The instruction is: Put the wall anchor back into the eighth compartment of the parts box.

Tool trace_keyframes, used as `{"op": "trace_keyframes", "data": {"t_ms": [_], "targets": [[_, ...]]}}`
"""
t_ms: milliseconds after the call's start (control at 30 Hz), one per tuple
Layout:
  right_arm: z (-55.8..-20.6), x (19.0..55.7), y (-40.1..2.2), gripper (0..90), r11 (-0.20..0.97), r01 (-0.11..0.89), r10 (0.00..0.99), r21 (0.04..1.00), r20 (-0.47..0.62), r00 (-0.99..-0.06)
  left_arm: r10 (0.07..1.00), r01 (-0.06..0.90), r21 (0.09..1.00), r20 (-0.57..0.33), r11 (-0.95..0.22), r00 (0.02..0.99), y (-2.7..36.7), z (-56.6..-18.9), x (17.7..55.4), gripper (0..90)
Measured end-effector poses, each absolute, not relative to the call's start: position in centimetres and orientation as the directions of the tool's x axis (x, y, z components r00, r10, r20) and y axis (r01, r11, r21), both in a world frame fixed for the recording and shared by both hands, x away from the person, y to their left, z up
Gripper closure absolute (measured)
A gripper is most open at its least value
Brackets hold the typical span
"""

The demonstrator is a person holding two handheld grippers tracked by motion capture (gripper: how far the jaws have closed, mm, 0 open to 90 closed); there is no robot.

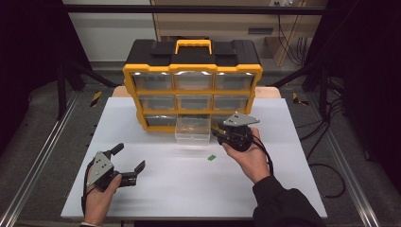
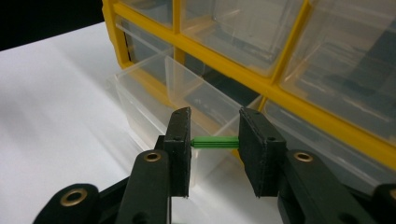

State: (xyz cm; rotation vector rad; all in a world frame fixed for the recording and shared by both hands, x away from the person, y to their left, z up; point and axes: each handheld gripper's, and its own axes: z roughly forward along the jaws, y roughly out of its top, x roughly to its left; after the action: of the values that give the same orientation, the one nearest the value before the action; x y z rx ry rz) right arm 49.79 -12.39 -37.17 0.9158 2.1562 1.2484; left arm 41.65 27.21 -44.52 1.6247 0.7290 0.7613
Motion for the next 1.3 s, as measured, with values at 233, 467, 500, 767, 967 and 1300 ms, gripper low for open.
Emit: {"op": "trace_keyframes", "data": {"t_ms": [233, 467, 500, 767, 967, 1300], "targets": [[-36.2, 50.8, -11.2, 65.0, 0.373, 0.3, 0.742, 0.878, -0.088, -0.664, 0.795, 0.062, 0.984, 0.097, -0.167, 0.598, 27.2, -44.5, 41.6, 1.1], [-35.9, 52.0, -9.9, 65.0, 0.393, 0.301, 0.731, 0.869, -0.097, -0.675, 0.796, 0.063, 0.985, 0.093, -0.163, 0.597, 27.2, -44.5, 41.6, 1.0], [-36.0, 52.1, -9.8, 65.0, 0.395, 0.303, 0.73, 0.867, -0.096, -0.676, 0.796, 0.064, 0.985, 0.093, -0.163, 0.598, 27.2, -44.5, 41.6, 1.1], [-36.2, 53.0, -8.7, 65.0, 0.412, 0.319, 0.724, 0.854, -0.094, -0.683, 0.796, 0.064, 0.985, 0.091, -0.161, 0.598, 27.3, -44.5, 41.7, 1.1], [-36.4, 53.4, -8.2, 65.0, 0.422, 0.329, 0.722, 0.845, -0.094, -0.685, 0.796, 0.064, 0.985, 0.09, -0.159, 0.598, 27.3, -44.5, 41.6, 1.1], [-36.7, 53.9, -7.4, 65.0, 0.438, 0.336, 0.719, 0.834, -0.1, -0.687, 0.797, 0.064, 0.985, 0.09, -0.158, 0.597, 27.3, -44.5, 41.6, 1.1]]}}
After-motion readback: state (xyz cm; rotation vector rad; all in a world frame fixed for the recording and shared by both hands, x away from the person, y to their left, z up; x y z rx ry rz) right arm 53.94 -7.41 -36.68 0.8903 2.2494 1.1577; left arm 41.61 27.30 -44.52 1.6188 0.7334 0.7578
